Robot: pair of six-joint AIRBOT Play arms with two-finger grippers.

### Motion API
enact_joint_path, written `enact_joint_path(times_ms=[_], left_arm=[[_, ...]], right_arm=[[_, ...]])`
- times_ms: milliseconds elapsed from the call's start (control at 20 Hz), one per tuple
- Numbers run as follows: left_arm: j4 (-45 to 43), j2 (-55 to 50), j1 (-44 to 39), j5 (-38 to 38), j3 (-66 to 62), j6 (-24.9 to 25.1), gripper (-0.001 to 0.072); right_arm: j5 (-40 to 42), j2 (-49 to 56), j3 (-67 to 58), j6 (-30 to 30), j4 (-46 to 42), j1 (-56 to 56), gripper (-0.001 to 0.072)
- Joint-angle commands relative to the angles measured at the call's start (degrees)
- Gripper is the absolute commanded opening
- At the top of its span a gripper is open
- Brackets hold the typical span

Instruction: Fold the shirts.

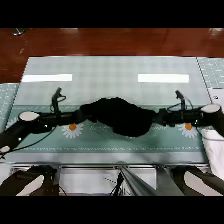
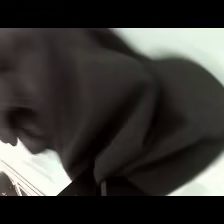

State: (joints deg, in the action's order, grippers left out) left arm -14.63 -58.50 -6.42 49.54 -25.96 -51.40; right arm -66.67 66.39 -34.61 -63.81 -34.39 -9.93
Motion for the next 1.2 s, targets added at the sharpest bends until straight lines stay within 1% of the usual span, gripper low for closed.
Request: enact_joint_path(times_ms=[0,100,200,300,350,400,450,550,650,700,800,850,900,1000,1050,1150], left_arm=[[2.0,4.8,9.5,6.8,-10.7,1.2,0.0019],[7.8,8.2,14.4,5.3,-21.8,1.2,0.0019],[9.8,9.7,17.0,4.7,-34.5,1.0,0.0018],[9.5,10.8,17.9,4.7,-46.1,0.6,0.0019],[8.8,11.6,18.1,4.7,-50.6,0.4,0.0018],[7.0,12.7,18.3,4.7,-54.3,-1.1,0.0019],[3.1,14.3,18.3,4.7,-57.9,-2.9,0.0019],[-7.0,18.3,18.3,4.7,-61.6,-7.9,0.0019],[-20.9,24.2,18.3,4.6,-62.0,-13.6,0.0019],[-29.0,27.3,18.3,5.0,-62.0,-17.9,0.0018],[-42.6,32.6,18.3,7.3,-61.9,-25.5,0.0019],[-46.6,34.6,18.3,8.7,-61.5,-27.8,0.0019],[-48.7,36.4,18.3,10.4,-60.6,-29.1,0.0019],[-48.8,38.0,18.3,12.8,-56.9,-30.3,0.0019],[-48.8,38.1,18.3,13.8,-54.3,-31.4,0.0019],[-47.8,37.6,18.3,15.5,-46.4,-31.9,0.0019]], right_arm=[[-8.5,0.9,-21.4,-2.7,-4.6,1.4,0.0026],[-7.8,0.9,-38.9,-6.3,-5.2,2.0,0.0025],[-6.9,0.9,-56.1,-8.8,-5.5,2.6,0.0025],[-9.7,0.6,-71.1,-10.8,-5.9,2.6,0.0025],[-11.5,-0.2,-77.1,-11.6,-7.6,2.6,0.0025],[-13.3,-1.6,-81.0,-12.3,-9.4,2.6,0.0025],[-15.2,-3.9,-83.4,-12.4,-11.1,2.6,0.0025],[-17.2,-10.3,-83.4,-12.5,-16.1,2.6,0.0025],[-19.2,-16.2,-83.4,-13.7,-21.9,2.6,0.0026],[-19.7,-18.8,-83.4,-14.8,-24.9,2.6,0.0025],[-20.0,-24.2,-80.9,-16.9,-30.0,2.6,0.0025],[-20.7,-26.7,-78.6,-18.2,-31.8,2.6,0.0025],[-21.5,-28.7,-75.9,-19.2,-32.7,2.6,0.0025],[-22.5,-31.7,-68.9,-20.3,-31.4,2.6,0.0025],[-23.0,-32.7,-64.5,-20.7,-30.1,2.6,0.0026],[-23.4,-34.4,-54.9,-21.2,-27.9,2.6,0.0026]])
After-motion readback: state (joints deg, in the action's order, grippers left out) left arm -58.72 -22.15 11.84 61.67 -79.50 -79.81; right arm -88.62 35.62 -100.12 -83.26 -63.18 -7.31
